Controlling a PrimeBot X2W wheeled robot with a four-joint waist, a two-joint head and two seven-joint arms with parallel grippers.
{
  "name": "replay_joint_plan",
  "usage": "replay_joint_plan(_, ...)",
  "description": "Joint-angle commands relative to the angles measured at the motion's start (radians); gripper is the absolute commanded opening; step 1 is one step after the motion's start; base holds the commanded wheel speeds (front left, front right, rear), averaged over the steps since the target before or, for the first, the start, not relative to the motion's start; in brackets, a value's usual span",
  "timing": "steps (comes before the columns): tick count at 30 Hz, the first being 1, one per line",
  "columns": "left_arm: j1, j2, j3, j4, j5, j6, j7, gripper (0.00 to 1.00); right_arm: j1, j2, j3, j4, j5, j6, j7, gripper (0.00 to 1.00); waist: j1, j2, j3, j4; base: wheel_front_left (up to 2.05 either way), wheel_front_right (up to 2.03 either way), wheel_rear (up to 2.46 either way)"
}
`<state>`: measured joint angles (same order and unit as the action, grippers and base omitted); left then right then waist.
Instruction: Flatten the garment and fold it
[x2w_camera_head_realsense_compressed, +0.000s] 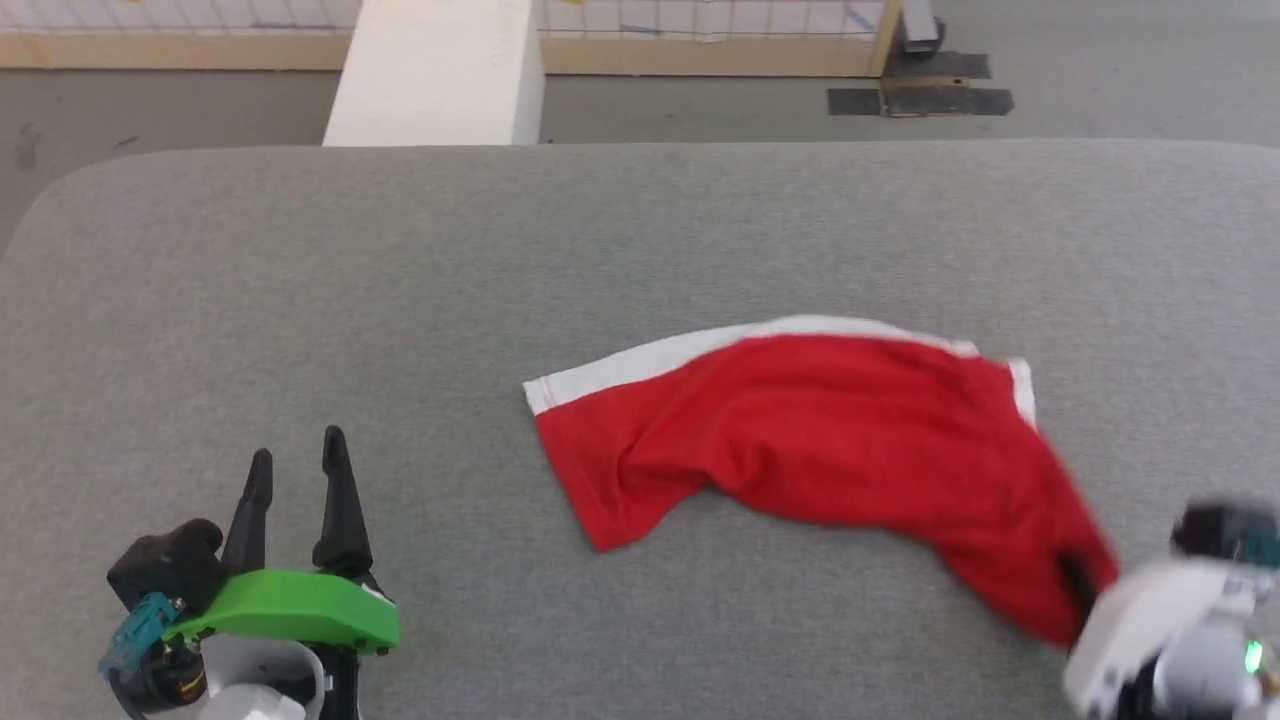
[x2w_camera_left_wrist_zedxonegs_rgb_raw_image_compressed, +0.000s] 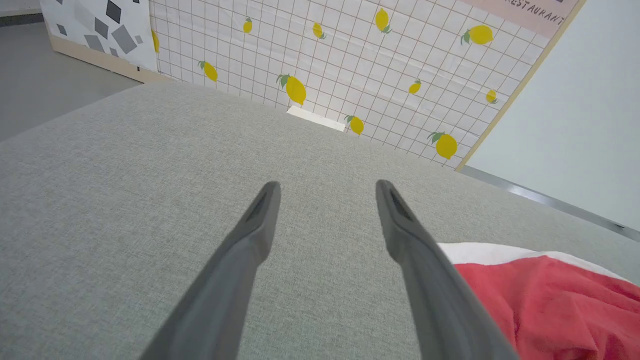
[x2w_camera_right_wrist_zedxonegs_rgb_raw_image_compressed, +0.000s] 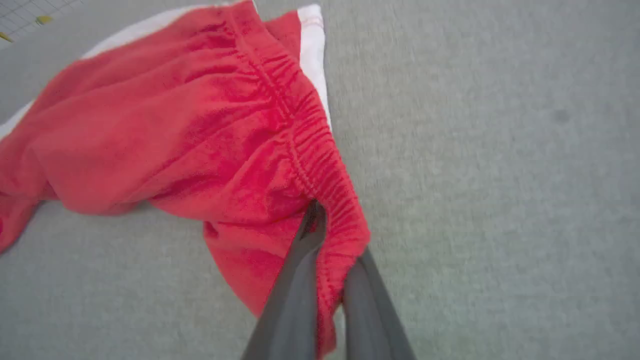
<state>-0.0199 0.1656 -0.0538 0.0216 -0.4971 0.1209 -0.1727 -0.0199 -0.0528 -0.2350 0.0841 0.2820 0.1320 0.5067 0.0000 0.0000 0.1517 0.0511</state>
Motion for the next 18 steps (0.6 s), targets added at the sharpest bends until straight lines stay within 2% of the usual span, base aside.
replay_joint_plan(1, 0.009, 0.004, -0.003, 0.001, -0.01, 0.006, 0.007, 1.0, 0.039, 0.003, 0.006, -0.005, 0.024, -0.001, 0.016, 0.0, 0.0, 0.0, -0.003, -0.023, 0.0, 0.0, 0.0)
replay_joint_plan(3, 0.014, 0.007, -0.004, 0.004, -0.012, 0.009, 0.015, 1.0, 0.083, 0.003, 0.009, 0.006, 0.067, -0.001, 0.023, 0.0, 0.0, 0.0, -0.008, -0.041, 0.0, 0.0, 0.0)
replay_joint_plan(4, 0.016, 0.008, -0.006, 0.006, -0.013, 0.01, 0.021, 1.0, 0.092, 0.003, 0.003, 0.008, 0.087, -0.001, 0.002, 0.24, 0.0, 0.0, -0.009, -0.049, 0.0, 0.0, 0.0)
replay_joint_plan(5, 0.017, 0.008, -0.008, 0.007, -0.013, 0.011, 0.025, 1.0, 0.096, 0.003, 0.002, 0.01, 0.107, -0.001, -0.02, 1.0, 0.0, 0.0, -0.011, -0.053, 0.0, 0.0, 0.0)
replay_joint_plan(9, 0.018, 0.006, -0.015, 0.004, -0.024, 0.011, 0.047, 1.0, 0.087, 0.003, -0.021, 0.005, 0.161, -0.001, -0.143, 1.0, 0.0, 0.0, -0.024, -0.076, 0.0, 0.0, 0.0)
replay_joint_plan(12, -0.019, 0.008, -0.04, 0.004, -0.033, 0.0, 0.096, 1.0, 0.071, 0.003, -0.062, -0.009, 0.159, -0.001, -0.222, 1.0, 0.0, 0.0, -0.024, -0.086, 0.0, 0.0, 0.0)
replay_joint_plan(16, -0.159, 0.037, -0.085, 0.035, -0.03, -0.024, 0.216, 1.0, 0.039, 0.003, -0.086, -0.035, 0.14, -0.001, -0.246, 1.0, 0.0, 0.0, -0.003, -0.11, 0.0, 0.0, 0.0)
replay_joint_plan(18, -0.248, 0.055, -0.123, 0.084, -0.022, -0.034, 0.318, 1.0, 0.02, 0.003, -0.094, -0.048, 0.138, -0.001, -0.245, 1.0, 0.0, 0.0, 0.012, -0.125, 0.0, 0.0, 0.0)
